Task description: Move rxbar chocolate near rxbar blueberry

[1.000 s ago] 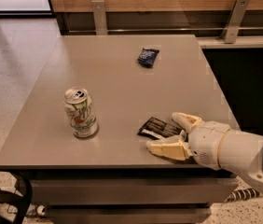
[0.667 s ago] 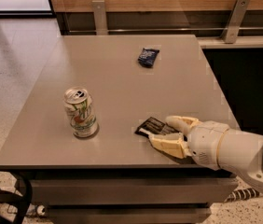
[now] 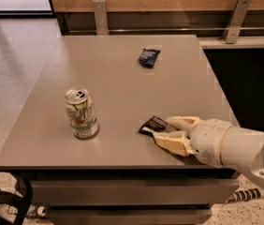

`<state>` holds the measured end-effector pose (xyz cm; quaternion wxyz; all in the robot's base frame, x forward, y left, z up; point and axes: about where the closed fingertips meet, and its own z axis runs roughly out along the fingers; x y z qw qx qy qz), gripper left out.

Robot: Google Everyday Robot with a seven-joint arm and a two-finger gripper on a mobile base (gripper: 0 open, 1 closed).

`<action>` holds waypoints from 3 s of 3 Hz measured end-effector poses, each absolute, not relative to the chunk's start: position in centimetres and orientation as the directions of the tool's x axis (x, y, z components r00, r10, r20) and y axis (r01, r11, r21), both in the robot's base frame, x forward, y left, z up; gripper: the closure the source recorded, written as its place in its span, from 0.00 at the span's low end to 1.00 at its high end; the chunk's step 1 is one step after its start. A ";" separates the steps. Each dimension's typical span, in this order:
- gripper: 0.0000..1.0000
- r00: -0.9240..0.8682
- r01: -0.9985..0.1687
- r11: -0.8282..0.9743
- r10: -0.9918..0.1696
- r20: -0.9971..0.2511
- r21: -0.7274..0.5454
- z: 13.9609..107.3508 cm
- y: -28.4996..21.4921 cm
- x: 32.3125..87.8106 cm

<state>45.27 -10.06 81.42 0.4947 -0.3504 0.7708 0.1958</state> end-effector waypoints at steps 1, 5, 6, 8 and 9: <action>1.00 -0.235 -0.706 0.701 -0.362 -0.902 -0.098 82.8 -12.9 46.8; 1.00 -0.219 -0.653 0.695 -0.554 -0.803 -0.302 91.2 -23.1 63.9; 1.00 -0.230 -0.689 0.642 -0.635 -0.738 -0.338 91.1 -22.2 69.5; 1.00 -0.179 -0.726 0.602 -0.632 -0.754 -0.333 90.4 -18.6 74.9; 1.00 -0.174 -0.717 0.633 -0.568 -0.804 -0.292 89.5 -17.3 76.4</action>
Offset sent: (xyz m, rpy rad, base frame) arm 0.0818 -0.1006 0.0549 -0.0596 -0.1930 -0.1189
